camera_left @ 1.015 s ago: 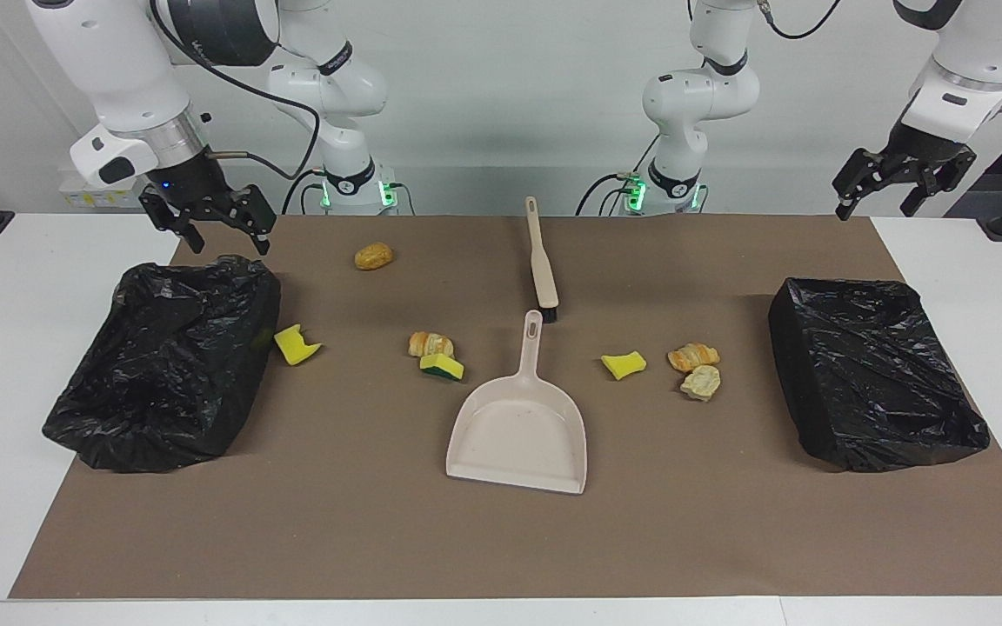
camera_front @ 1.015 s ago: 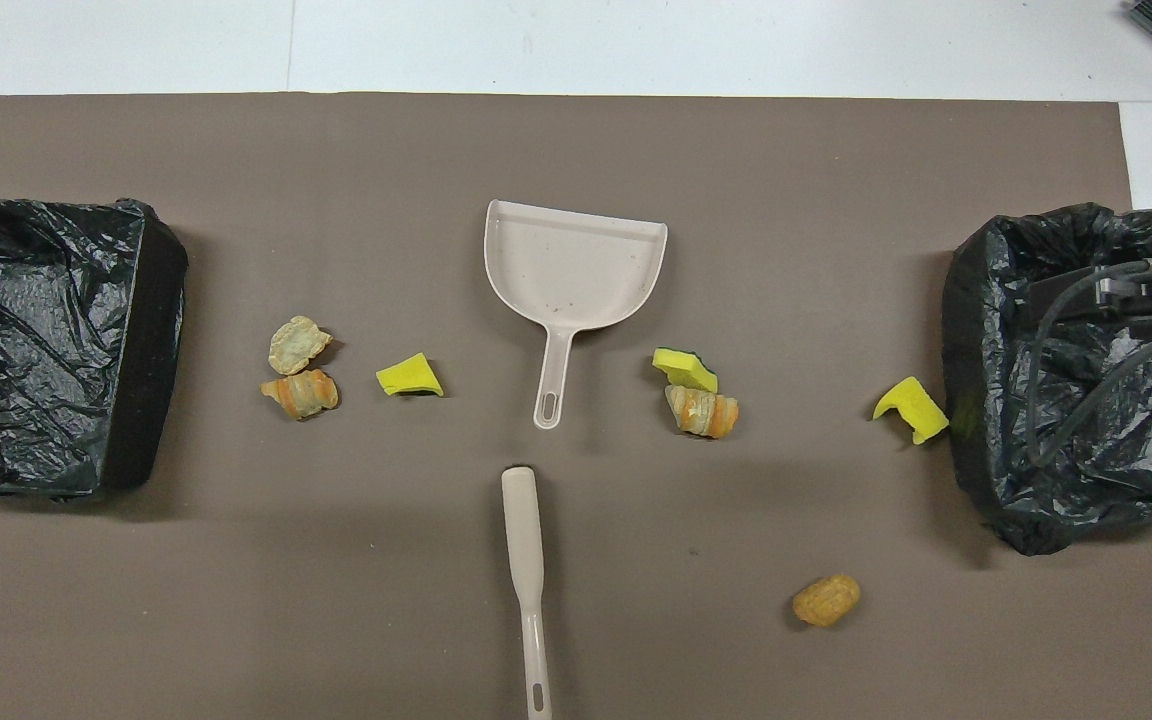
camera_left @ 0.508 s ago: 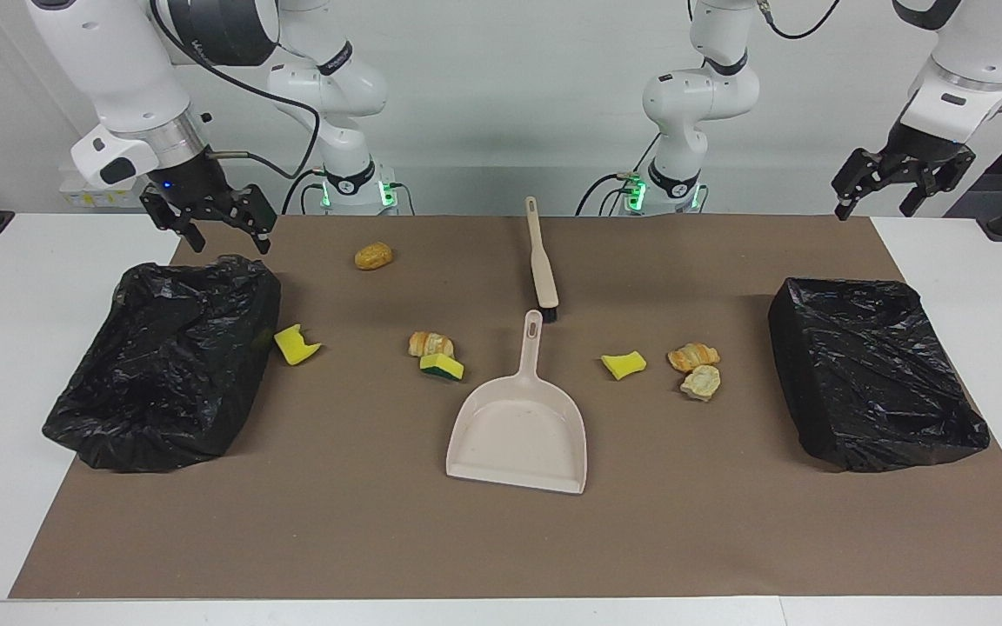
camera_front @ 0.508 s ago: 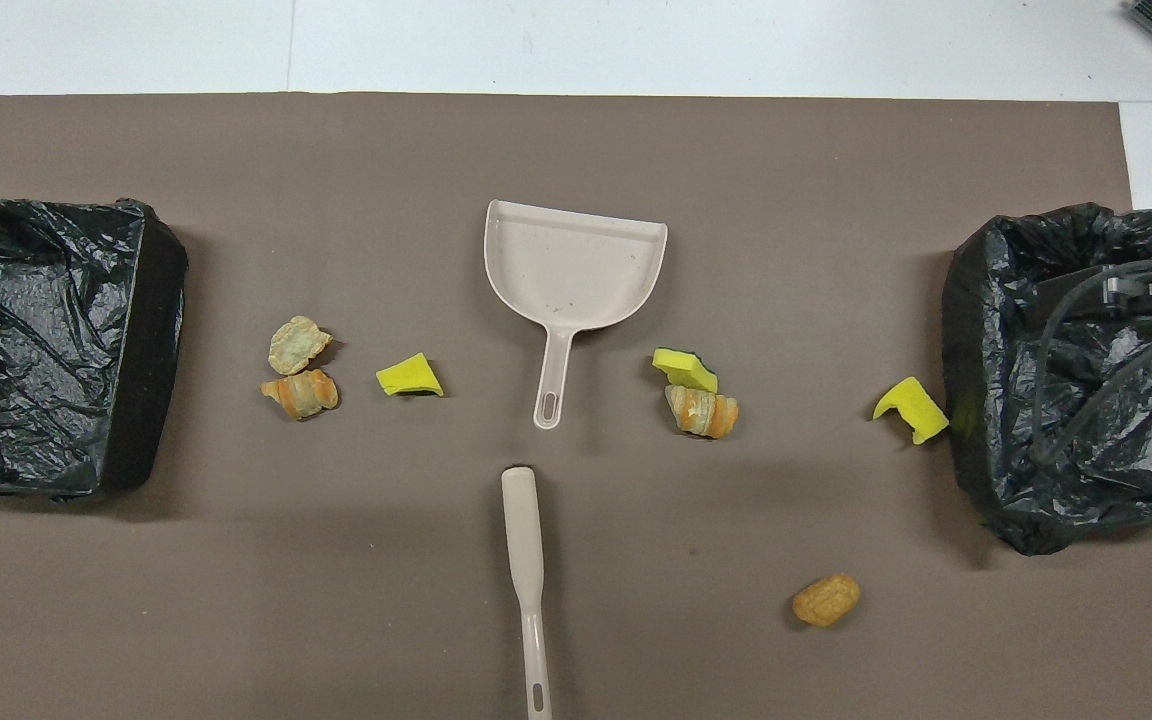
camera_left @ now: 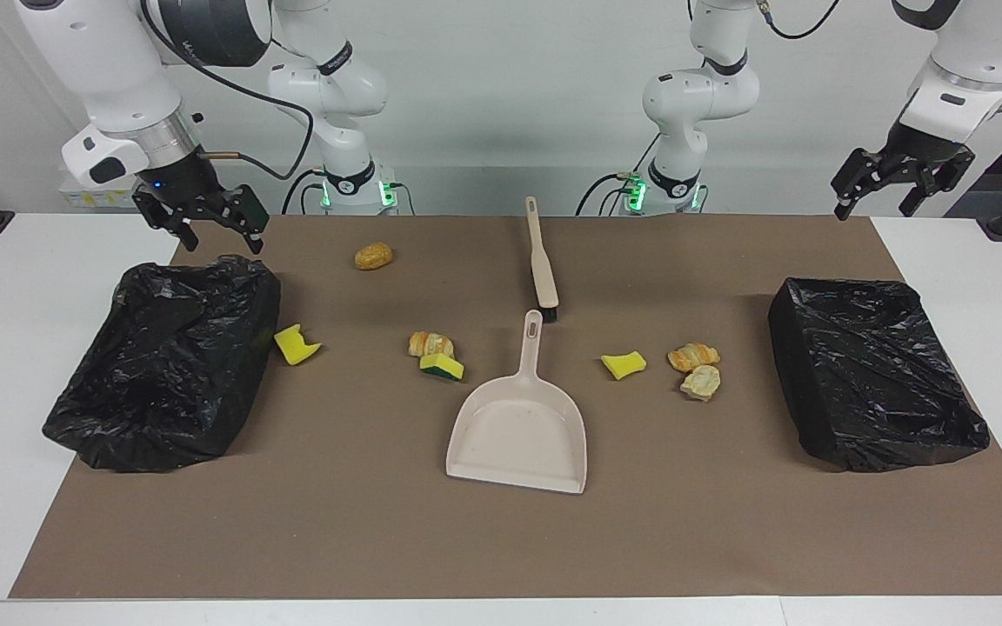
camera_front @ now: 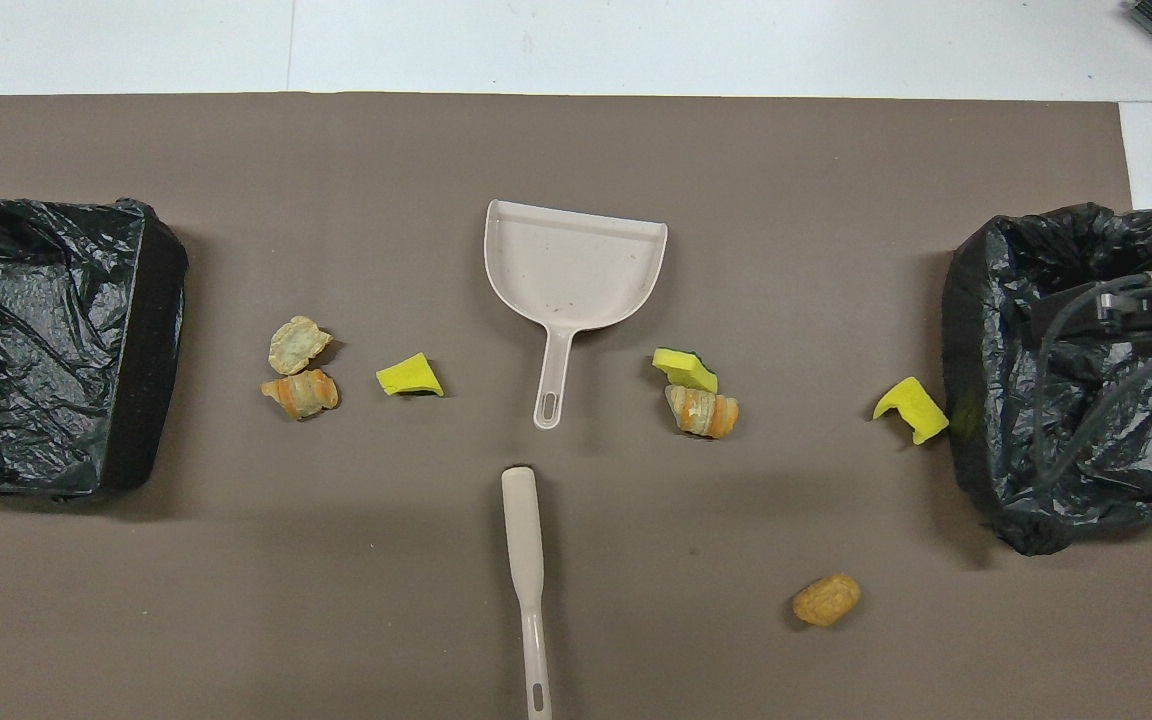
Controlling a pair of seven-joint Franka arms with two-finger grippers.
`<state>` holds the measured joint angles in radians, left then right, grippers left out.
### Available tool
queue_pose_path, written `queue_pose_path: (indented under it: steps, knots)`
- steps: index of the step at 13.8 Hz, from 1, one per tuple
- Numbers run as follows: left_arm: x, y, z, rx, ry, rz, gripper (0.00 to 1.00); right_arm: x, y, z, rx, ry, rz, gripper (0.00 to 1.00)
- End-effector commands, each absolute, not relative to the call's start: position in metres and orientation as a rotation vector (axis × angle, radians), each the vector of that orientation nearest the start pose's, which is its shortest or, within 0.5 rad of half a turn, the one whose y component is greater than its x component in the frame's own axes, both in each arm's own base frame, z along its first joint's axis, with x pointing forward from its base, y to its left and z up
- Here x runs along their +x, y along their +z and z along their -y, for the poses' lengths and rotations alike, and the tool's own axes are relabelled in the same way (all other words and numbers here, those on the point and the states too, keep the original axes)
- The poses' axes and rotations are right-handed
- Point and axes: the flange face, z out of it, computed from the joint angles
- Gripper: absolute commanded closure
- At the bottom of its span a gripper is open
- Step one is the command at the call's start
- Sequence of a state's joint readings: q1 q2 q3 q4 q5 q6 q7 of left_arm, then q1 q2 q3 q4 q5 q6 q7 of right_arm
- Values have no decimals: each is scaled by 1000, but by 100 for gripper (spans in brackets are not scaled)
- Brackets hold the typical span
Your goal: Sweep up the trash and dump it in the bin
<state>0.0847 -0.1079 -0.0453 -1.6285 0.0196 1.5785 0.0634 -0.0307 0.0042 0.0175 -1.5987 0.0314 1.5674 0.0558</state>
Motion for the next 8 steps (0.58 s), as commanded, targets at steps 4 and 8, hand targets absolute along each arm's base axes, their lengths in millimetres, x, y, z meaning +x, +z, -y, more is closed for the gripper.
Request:
queue_pose_path:
  steps: [4, 8]
  knots:
    - [498, 647, 57, -3105, -53, -82, 0, 583, 550, -83, -3121, 120, -64, 0]
    - [431, 622, 143, -3095, 17, -163, 0, 600, 503, -167, -3110, 66, -39, 0]
